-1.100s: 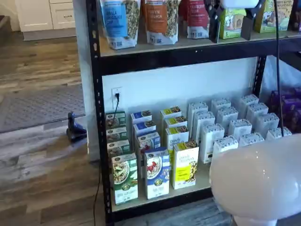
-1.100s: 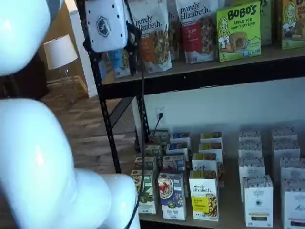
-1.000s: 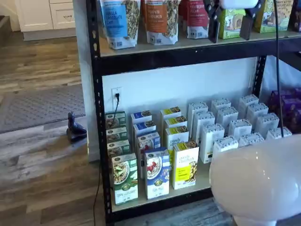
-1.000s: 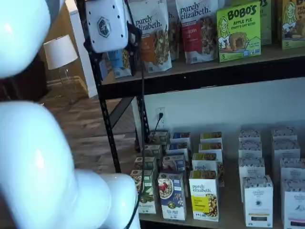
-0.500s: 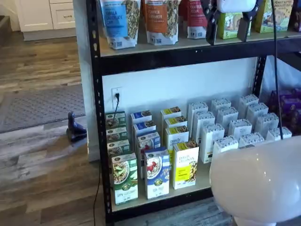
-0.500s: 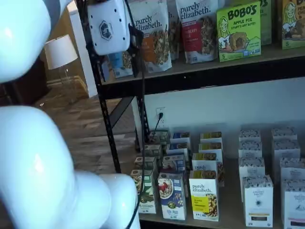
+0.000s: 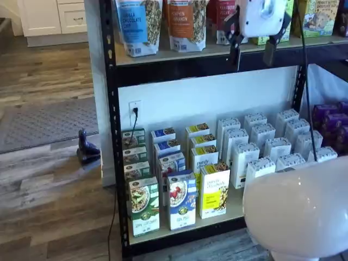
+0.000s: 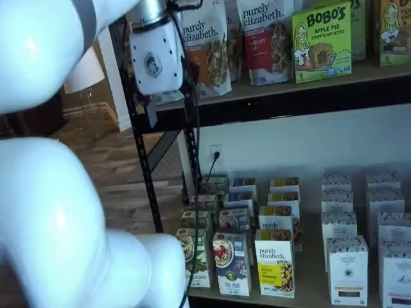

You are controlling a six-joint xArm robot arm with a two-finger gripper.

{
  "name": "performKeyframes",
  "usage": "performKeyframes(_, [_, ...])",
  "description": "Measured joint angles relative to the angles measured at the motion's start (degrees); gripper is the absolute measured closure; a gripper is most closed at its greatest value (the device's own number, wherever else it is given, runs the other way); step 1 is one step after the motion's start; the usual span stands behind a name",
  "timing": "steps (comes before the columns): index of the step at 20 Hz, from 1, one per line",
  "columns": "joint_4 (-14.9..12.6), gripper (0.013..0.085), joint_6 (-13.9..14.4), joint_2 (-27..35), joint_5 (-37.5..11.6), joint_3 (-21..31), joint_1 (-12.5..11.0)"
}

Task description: Pick up the blue and white box that is on the bottom shelf, the second box from the left

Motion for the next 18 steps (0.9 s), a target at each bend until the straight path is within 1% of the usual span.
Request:
performKeyframes(8, [1.2, 0.0130, 1.0, 1.1, -8.2, 7.3, 0.9])
performKeyframes(14, [0.4, 0.0130, 2.6, 1.9, -15.6, 13.0, 2.7])
performKeyframes(18, [0.4, 0.0130, 3.3, 3.1, -19.8, 16.5, 3.4])
